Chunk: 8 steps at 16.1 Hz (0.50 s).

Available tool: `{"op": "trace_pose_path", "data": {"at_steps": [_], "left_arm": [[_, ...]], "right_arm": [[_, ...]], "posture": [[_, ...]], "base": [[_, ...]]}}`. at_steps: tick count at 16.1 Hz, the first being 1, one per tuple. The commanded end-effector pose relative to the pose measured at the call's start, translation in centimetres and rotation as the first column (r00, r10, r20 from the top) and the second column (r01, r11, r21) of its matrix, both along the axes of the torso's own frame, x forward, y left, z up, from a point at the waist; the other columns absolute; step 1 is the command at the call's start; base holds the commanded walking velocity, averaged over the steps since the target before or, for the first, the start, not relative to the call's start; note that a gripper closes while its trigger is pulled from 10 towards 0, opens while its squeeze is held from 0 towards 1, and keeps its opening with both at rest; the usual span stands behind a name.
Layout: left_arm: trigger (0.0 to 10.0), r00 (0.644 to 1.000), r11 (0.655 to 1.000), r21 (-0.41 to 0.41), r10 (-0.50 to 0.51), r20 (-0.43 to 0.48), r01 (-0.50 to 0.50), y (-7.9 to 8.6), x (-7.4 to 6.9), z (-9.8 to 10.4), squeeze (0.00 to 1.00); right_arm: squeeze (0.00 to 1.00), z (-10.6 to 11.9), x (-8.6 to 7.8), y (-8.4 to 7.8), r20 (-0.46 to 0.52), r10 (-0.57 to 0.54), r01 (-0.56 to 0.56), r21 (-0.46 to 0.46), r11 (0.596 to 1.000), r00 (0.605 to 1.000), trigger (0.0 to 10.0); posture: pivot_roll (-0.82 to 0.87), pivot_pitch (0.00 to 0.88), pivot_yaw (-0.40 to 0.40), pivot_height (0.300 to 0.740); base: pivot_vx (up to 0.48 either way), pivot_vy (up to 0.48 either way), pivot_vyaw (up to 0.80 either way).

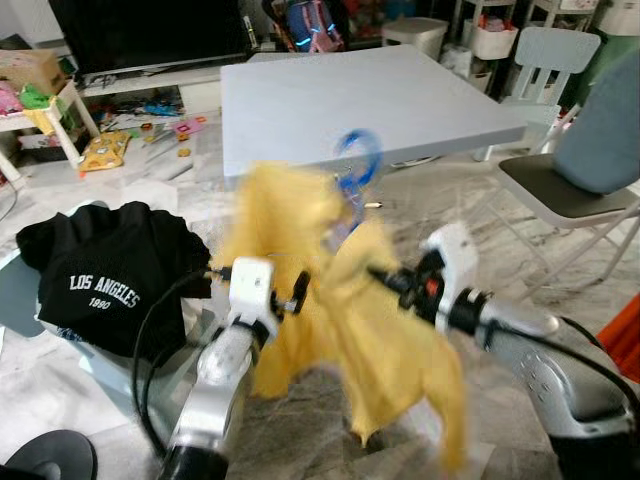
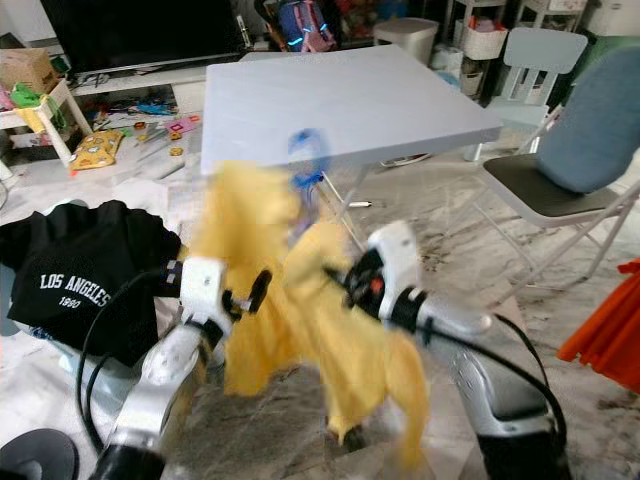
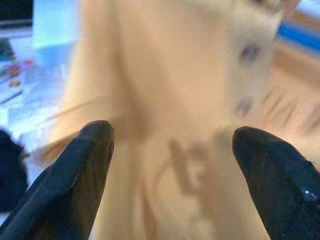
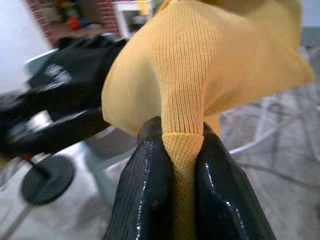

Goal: Hang hanger

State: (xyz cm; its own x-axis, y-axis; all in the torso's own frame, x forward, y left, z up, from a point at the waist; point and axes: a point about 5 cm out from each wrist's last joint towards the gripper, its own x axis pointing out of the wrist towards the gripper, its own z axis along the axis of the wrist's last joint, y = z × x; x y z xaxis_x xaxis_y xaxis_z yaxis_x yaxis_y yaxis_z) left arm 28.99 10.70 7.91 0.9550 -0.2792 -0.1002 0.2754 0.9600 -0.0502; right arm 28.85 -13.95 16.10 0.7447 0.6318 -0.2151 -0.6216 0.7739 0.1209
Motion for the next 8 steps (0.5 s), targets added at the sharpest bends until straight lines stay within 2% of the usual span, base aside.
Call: {"op": "trace_pose_path", "data": {"at_steps": [1,4,6,7,8], "left_arm": [[10.0,0.999,0.999,-0.004,-0.037,0.026,0.037,-0.3,0.0,0.7,0.0],[10.0,0.998,0.999,0.001,-0.051,0.044,0.051,-0.8,0.2,1.0,0.0],[10.0,0.994,0.998,-0.02,-0.049,0.097,0.051,-1.1,1.0,2.2,0.0],[10.0,0.993,0.998,-0.021,-0.057,0.103,0.06,-1.2,1.2,2.4,1.0],[10.0,0.992,0.998,-0.014,-0.062,0.11,0.064,-1.3,1.3,2.5,1.0]], "right_arm": [[0.0,1.8,0.7,0.6,0.093,-0.006,0.003,0.032,0.999,0.996,10.0],[0.0,2.0,1.0,1.6,0.106,0.021,-0.026,0.044,0.999,0.994,10.0],[0.0,2.1,0.0,2.5,0.092,0.142,-0.147,0.054,0.988,0.986,10.0],[0.0,2.0,-0.6,2.5,0.084,0.186,-0.191,0.055,0.98,0.979,10.0],[0.0,2.0,-1.0,2.5,0.081,0.217,-0.222,0.049,0.974,0.973,10.0]], "posture": [[-0.1,0.0,0.041,0.74],[-0.09,0.0,0.035,0.74],[-0.09,0.0,0.035,0.74],[-0.1,0.0,0.036,0.74],[-0.11,0.0,0.041,0.74]], "base": [[0.0,0.0,0.0],[0.0,0.0,0.0],[0.0,0.0,0.0],[0.0,0.0,0.0],[0.0,0.0,0.0]]}}
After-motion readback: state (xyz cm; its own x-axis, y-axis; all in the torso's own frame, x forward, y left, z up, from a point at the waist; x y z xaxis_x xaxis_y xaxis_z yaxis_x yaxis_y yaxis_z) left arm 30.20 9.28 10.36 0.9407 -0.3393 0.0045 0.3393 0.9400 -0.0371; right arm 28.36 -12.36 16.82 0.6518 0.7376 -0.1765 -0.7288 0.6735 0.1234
